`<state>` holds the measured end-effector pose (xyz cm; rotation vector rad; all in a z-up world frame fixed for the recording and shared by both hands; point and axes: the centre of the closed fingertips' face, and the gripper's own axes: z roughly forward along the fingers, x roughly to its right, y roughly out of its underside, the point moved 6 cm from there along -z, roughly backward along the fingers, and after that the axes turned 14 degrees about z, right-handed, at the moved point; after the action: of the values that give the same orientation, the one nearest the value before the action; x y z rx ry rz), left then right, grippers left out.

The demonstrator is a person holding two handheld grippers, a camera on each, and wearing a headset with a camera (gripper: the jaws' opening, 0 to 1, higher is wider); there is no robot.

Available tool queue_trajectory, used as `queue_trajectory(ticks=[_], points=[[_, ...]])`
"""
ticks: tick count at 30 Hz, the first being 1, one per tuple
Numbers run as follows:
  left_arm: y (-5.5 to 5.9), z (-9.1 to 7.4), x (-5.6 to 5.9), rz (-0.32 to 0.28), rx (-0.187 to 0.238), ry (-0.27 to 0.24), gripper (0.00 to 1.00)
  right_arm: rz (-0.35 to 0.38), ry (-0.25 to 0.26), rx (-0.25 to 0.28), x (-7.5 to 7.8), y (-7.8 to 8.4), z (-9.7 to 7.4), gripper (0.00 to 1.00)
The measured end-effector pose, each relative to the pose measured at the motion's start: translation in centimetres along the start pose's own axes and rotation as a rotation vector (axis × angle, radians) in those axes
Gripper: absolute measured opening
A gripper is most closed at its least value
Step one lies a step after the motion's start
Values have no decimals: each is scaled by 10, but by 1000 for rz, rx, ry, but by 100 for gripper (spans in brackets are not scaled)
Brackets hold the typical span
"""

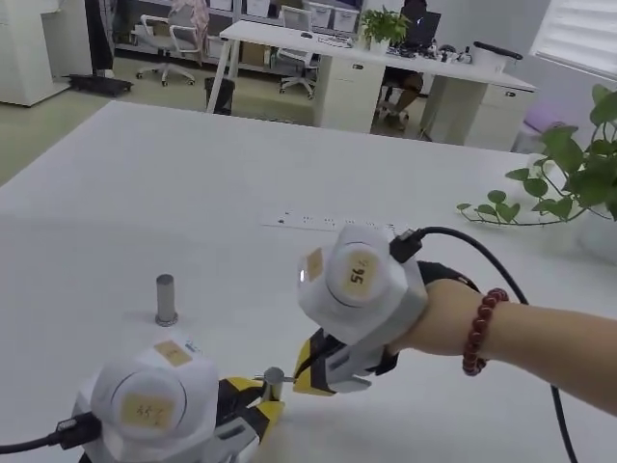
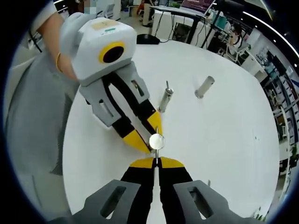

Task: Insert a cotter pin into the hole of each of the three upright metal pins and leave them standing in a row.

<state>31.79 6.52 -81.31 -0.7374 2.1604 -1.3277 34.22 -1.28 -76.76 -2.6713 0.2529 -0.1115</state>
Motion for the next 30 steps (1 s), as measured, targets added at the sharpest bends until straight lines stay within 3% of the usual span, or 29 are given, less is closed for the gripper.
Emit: queue_trajectory(ticks=[17,23,30], points=[[0,1,0,-12,4,-2,12,24,-7,32,-1,-5,4,4],[0,1,0,-7,0,-5,12,52,-19,65,-1,-7,-4,8],[0,1,1,-8,0,-6,12,43,-10,47,-2,-2,-6,10]])
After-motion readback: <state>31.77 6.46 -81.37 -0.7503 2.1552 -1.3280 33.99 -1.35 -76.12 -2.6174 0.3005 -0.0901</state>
